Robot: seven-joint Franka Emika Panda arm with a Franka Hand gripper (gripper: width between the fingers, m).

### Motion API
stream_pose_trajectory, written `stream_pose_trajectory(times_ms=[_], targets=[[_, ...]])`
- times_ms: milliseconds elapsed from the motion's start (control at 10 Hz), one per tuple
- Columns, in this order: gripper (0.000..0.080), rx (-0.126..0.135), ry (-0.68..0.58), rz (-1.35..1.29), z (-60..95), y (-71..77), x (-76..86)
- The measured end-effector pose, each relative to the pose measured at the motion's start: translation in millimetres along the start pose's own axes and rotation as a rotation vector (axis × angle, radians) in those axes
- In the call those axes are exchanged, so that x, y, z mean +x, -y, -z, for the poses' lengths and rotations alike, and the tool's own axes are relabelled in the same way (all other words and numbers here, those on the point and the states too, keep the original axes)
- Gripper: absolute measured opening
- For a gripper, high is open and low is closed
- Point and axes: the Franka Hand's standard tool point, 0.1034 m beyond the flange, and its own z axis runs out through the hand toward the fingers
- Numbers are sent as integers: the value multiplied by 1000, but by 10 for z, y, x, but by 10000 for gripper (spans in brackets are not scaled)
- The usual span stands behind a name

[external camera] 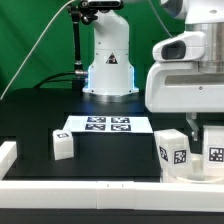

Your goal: Assemble stool

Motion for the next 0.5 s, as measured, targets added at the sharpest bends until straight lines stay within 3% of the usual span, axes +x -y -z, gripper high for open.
stream_pose_trajectory(times_ms=[400, 500], targets=[[338, 42, 11, -461, -2, 80, -25], [338, 41, 16, -538, -6, 93, -41]])
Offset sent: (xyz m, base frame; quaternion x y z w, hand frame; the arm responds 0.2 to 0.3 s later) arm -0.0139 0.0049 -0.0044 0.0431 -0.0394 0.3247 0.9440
